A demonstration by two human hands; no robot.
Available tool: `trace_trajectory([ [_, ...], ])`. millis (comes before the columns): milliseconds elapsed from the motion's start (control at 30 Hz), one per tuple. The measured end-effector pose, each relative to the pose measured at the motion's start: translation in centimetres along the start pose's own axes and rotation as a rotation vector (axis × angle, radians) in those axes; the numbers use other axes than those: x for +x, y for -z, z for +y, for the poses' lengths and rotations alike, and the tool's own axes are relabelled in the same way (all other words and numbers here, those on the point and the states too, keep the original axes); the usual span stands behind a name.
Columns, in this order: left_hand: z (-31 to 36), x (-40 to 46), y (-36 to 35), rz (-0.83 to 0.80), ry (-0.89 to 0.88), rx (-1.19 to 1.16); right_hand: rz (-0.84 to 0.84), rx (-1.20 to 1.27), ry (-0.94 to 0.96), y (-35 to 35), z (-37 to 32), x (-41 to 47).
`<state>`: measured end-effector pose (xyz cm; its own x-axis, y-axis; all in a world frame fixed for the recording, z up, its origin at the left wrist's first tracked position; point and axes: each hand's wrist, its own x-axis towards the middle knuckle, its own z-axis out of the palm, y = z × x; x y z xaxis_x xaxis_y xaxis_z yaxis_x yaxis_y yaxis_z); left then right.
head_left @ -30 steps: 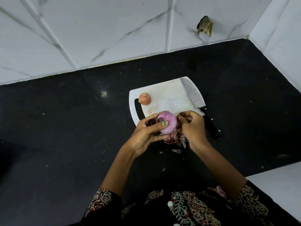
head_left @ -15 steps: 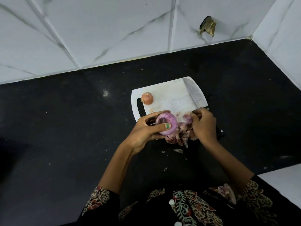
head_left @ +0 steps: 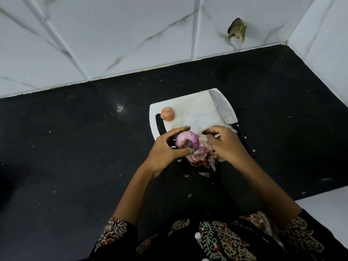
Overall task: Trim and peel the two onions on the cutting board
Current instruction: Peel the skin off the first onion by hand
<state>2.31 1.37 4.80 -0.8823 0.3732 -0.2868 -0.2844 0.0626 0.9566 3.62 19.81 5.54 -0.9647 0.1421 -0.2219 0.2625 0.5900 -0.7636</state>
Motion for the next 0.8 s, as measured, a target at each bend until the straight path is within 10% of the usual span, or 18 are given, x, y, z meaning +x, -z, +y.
trace_trajectory([
  [200,0.2,0.1,-0.4,-0.011,-0.033,0.178,-0.228,0.482,-0.135,0.4,-1.6,-0.9],
  [800,1.0,0.1,-0.6,0.027,-0.074,0.400,-0.184,0.514,-0.152,0.4,-0.8,-0.8],
])
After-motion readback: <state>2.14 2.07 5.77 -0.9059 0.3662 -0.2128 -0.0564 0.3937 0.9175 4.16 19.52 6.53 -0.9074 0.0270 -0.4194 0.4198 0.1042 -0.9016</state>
